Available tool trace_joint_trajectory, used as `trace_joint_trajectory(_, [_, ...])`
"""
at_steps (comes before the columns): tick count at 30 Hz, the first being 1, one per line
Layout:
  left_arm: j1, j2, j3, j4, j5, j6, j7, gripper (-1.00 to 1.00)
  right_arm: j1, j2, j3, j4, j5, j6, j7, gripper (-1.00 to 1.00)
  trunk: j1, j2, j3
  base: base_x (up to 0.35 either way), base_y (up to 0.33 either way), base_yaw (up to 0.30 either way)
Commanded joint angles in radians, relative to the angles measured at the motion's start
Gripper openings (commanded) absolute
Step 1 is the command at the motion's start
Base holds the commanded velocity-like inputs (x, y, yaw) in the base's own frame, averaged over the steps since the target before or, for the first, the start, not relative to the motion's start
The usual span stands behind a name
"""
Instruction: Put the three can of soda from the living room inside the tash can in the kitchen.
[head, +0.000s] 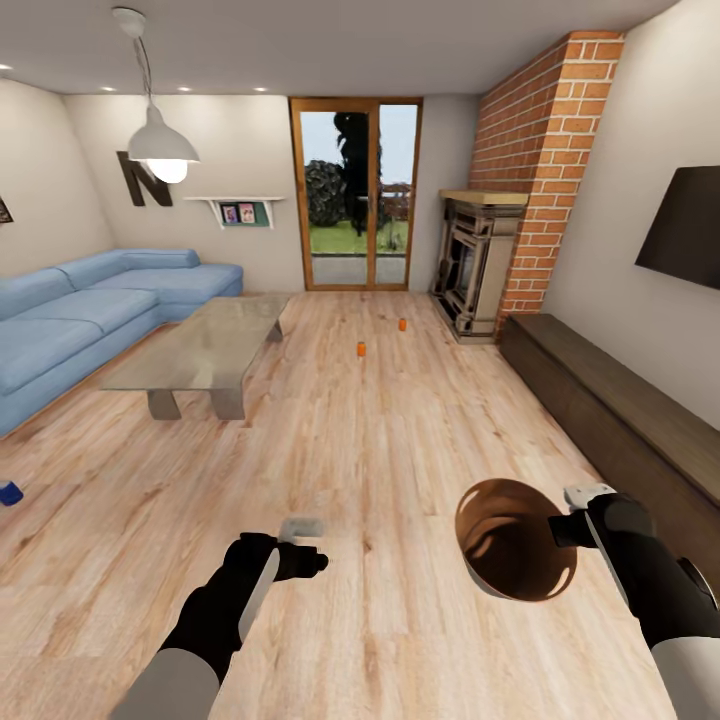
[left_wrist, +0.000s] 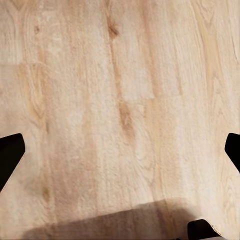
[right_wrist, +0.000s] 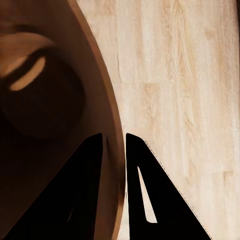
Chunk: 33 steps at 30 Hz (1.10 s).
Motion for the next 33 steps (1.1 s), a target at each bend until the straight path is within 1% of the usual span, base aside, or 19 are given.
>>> trace_joint_trajectory(1, [0.0,0.0,0.0,0.0,0.0,0.0,0.0,1.0,0.0,0.0,0.0,0.0,-0.012,0.001,0.005,-1.0,0.0,0.0,0.0,0.0,0.336,0.0])
trace_joint_trajectory(33, [0.0,0.001,0.0,0.012,-0.003,0.0,-0.002,1.0,0.0,0.0,0.001,0.0,-0.011,0.001,0.004,-1.0,0.0,0.0,0.0,0.0,0.336,0.0])
